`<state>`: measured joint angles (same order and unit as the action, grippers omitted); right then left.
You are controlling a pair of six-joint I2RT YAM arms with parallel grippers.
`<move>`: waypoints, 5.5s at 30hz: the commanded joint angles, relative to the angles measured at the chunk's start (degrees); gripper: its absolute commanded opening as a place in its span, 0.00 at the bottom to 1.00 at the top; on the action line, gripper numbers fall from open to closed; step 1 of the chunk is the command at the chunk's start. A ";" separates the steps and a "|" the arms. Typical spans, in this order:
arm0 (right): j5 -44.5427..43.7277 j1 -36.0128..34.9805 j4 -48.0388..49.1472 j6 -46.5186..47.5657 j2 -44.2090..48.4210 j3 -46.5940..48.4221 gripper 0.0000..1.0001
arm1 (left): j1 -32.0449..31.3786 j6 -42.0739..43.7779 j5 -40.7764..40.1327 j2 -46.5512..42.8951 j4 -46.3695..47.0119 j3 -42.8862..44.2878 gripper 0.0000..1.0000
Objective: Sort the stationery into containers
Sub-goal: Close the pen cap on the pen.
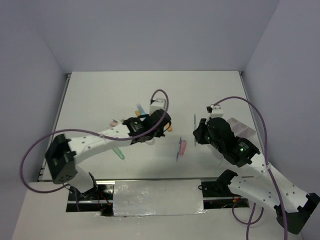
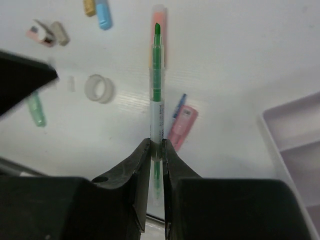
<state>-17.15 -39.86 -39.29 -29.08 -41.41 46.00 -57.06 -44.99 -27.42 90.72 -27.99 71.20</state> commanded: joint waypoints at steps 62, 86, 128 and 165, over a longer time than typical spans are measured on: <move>15.04 -19.12 41.92 2.80 -9.04 -0.29 0.01 | 18.39 -6.42 33.92 -39.04 58.48 -30.07 0.00; 13.46 -19.12 41.14 2.80 -8.95 0.23 0.01 | 18.47 -7.48 35.42 -39.21 60.42 -32.61 0.00; 13.81 -19.56 50.27 9.57 -11.51 3.14 0.00 | 18.47 -3.79 40.34 -39.04 60.86 -32.09 0.33; 24.88 -18.68 55.29 13.44 -12.82 2.08 0.00 | 18.39 4.29 53.88 -42.82 69.57 -32.36 0.10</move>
<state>9.34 -58.89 12.75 -17.45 -55.40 47.24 -38.96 -43.75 27.51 49.52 41.36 36.95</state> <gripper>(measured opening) 0.188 0.236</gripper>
